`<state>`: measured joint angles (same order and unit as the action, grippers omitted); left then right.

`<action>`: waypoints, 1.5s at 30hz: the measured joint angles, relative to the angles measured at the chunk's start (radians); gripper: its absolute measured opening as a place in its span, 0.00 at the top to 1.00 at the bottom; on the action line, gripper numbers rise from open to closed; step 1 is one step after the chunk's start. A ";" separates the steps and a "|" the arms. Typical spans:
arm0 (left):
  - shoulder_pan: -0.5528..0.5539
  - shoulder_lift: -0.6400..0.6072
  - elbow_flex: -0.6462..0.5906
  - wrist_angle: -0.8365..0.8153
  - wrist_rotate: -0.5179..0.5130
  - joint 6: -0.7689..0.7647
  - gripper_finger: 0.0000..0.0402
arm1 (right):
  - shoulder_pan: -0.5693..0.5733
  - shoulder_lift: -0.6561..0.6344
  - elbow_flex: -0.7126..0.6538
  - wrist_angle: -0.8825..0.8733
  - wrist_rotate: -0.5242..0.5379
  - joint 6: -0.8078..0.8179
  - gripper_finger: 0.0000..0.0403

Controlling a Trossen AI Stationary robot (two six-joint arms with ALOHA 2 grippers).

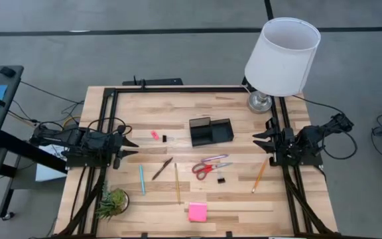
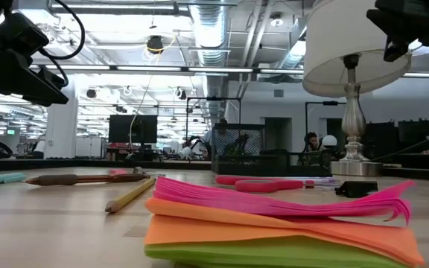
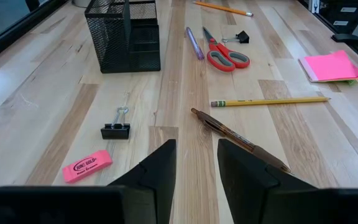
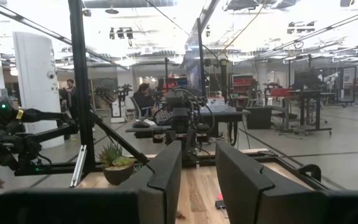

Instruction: Pick and place office supplies into organizer

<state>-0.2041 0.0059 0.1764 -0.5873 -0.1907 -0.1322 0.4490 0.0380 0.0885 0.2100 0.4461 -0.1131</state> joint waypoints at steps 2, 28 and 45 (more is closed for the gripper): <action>0.000 0.000 0.000 0.000 0.000 0.000 0.73 | 0.000 0.000 0.000 0.000 0.000 0.000 0.77; 0.000 0.000 0.000 0.027 -0.014 -0.004 0.73 | 0.000 0.000 0.000 0.000 0.000 0.000 0.77; 0.000 0.000 0.000 0.327 -0.278 -0.203 0.73 | 0.000 0.000 0.000 0.000 0.000 0.000 0.77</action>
<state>-0.2042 0.0059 0.1762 -0.2599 -0.4685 -0.3354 0.4492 0.0380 0.0886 0.2101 0.4461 -0.1128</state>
